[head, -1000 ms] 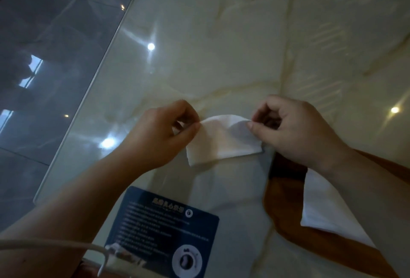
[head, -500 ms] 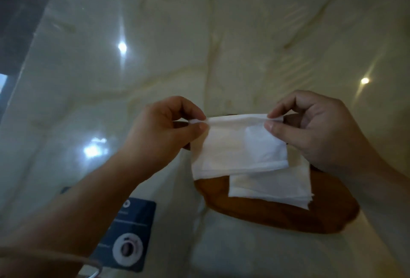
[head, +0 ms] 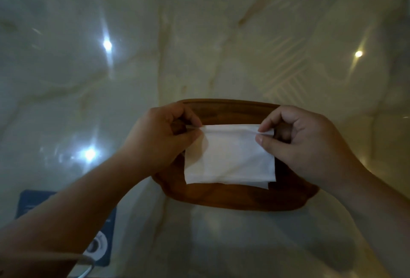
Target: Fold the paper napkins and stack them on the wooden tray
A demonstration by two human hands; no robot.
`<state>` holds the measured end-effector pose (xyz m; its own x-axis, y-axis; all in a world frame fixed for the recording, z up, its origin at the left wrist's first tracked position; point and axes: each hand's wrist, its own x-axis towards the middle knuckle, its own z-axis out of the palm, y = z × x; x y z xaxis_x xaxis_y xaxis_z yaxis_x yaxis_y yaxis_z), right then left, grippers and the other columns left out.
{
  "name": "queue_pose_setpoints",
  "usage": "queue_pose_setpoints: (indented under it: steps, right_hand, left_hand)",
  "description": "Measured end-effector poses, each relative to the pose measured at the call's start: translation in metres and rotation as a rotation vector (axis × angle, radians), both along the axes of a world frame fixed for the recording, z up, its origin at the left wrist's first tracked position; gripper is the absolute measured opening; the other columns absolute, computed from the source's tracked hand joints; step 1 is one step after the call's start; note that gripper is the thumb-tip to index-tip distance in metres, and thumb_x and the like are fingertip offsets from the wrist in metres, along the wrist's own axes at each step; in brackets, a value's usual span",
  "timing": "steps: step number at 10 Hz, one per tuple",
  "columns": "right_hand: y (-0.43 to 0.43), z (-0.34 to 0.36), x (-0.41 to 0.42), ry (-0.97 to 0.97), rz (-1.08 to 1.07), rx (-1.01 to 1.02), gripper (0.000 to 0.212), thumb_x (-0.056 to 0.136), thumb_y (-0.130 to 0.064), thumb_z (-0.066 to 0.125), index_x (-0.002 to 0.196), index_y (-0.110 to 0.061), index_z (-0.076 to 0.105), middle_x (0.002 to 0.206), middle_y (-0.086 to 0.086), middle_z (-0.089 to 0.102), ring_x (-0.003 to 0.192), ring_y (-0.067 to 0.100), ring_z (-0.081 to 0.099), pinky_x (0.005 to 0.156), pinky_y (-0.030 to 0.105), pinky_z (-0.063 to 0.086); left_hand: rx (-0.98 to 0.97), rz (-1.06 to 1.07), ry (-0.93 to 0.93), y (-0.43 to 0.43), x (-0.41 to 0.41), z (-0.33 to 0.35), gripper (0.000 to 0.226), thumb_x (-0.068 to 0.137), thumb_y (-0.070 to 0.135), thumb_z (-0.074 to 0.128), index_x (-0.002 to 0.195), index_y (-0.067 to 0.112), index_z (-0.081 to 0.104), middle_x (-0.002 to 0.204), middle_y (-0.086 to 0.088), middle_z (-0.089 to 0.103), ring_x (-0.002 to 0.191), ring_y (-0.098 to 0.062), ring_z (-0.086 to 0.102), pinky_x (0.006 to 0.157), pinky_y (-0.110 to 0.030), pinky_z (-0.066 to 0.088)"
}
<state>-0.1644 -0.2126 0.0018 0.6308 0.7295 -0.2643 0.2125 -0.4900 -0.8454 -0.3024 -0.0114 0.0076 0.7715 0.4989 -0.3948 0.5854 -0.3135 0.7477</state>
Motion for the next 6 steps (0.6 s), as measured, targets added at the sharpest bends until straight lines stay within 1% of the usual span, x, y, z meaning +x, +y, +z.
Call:
queue_pose_setpoints:
  steps: [1,2,3,4,5,6]
  right_hand:
    - [0.002,0.003,-0.002,-0.160,0.084,-0.052,0.013,0.076,-0.015,0.072,0.076,-0.024,0.063,0.059,-0.010,0.057,0.056,0.009,0.053,0.051,0.013,0.037]
    - [0.005,0.004,-0.002,-0.312,0.160,-0.071,0.012,0.076,-0.012,0.071,0.077,-0.020,0.063,0.073,-0.011,0.058,0.068,0.011,0.055,0.059,0.019,0.042]
    - [0.005,0.001,0.000,-0.399,0.189,-0.069,0.011,0.075,-0.009,0.070,0.078,-0.017,0.063,0.079,-0.006,0.059,0.066,0.011,0.054,0.061,0.025,0.043]
    - [0.005,0.001,0.001,-0.549,0.262,-0.112,0.010,0.076,-0.009,0.070,0.082,-0.014,0.064,0.088,0.000,0.058,0.064,0.013,0.052,0.058,0.028,0.043]
    - [0.009,0.006,0.003,-0.657,0.312,-0.119,0.016,0.078,-0.016,0.068,0.093,-0.011,0.065,0.098,0.007,0.058,0.077,0.019,0.056,0.065,0.035,0.047]
    - [0.014,0.016,0.002,-0.715,0.366,-0.154,0.039,0.083,-0.035,0.061,0.116,-0.014,0.060,0.125,0.011,0.056,0.109,0.028,0.056,0.087,0.044,0.047]
  left_hand:
    - [0.079,-0.040,0.017,-0.002,0.001,0.001,0.025,0.076,0.017,0.070,0.068,0.038,0.060,0.070,0.013,0.066,0.059,-0.003,0.065,0.055,-0.022,0.055]
    - [0.190,-0.113,0.028,-0.004,0.000,0.000,0.026,0.077,0.018,0.069,0.069,0.039,0.057,0.072,0.015,0.061,0.066,-0.004,0.061,0.058,-0.012,0.049]
    - [0.314,-0.210,-0.059,-0.003,-0.002,-0.004,0.021,0.077,0.016,0.068,0.074,0.034,0.058,0.073,0.020,0.052,0.069,-0.006,0.057,0.055,-0.010,0.045]
    - [0.479,-0.313,-0.119,-0.004,-0.005,-0.008,0.010,0.077,0.017,0.069,0.083,0.022,0.063,0.086,0.011,0.054,0.065,-0.011,0.053,0.053,-0.032,0.053]
    - [0.609,-0.444,-0.147,-0.001,-0.004,-0.005,0.016,0.080,0.024,0.065,0.094,0.019,0.064,0.098,-0.004,0.060,0.087,-0.021,0.057,0.063,-0.038,0.054]
    - [0.722,-0.568,-0.076,0.000,-0.004,0.007,0.036,0.084,0.038,0.055,0.115,0.019,0.056,0.120,-0.009,0.058,0.110,-0.027,0.053,0.084,-0.041,0.049]
